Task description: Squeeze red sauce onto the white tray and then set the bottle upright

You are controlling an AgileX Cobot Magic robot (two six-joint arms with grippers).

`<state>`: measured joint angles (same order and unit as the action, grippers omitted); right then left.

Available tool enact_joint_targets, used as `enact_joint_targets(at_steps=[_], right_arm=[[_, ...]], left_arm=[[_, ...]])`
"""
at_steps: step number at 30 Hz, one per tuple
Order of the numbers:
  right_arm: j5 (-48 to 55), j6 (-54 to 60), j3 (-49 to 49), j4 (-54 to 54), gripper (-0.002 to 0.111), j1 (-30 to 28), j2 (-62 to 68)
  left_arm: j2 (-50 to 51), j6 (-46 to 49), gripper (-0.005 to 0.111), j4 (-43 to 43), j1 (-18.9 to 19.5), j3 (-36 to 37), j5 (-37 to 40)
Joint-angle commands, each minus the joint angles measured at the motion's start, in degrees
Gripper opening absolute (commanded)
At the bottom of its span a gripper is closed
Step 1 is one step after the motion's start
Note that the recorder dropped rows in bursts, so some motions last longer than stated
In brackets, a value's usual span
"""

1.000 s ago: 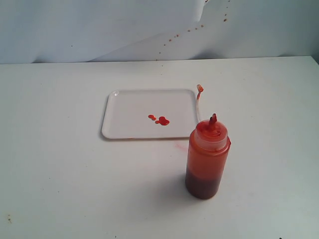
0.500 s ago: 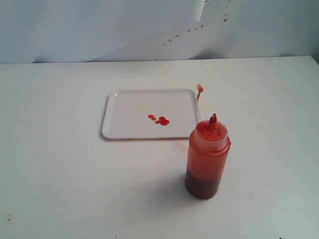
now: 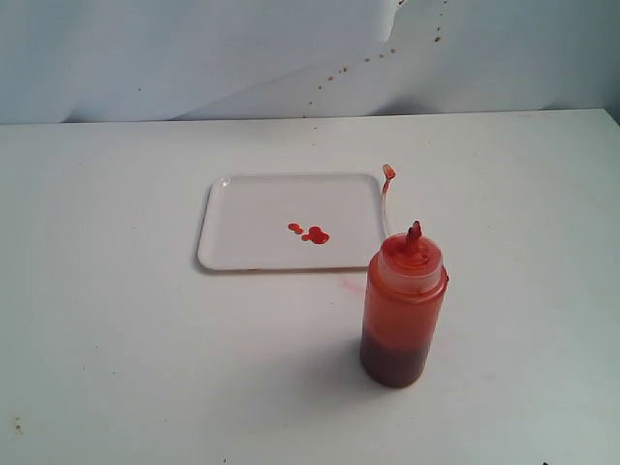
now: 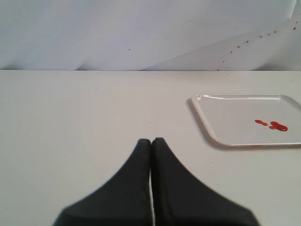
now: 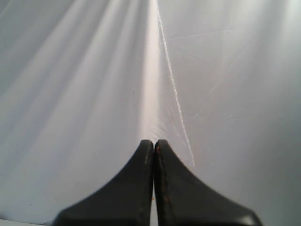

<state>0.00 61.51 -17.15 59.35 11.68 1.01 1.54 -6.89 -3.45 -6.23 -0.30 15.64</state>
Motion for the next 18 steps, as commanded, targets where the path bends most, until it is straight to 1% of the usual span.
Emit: enact_joint_targets(at_steps=[1, 8, 18], right_arm=[[0.0, 0.05, 0.02, 0.08, 0.0, -0.15, -0.1], [0.0, 0.05, 0.02, 0.08, 0.0, -0.15, -0.1], [0.0, 0.05, 0.02, 0.08, 0.0, -0.15, -0.1]], left_arm=[[-0.2, -0.62, 0.0, -0.31, 0.03, 0.3, -0.12], [-0.2, -0.33, 0.0, -0.31, 0.03, 0.3, -0.12], [-0.2, -0.18, 0.0, -0.16, 1.77, 0.3, 0.22]])
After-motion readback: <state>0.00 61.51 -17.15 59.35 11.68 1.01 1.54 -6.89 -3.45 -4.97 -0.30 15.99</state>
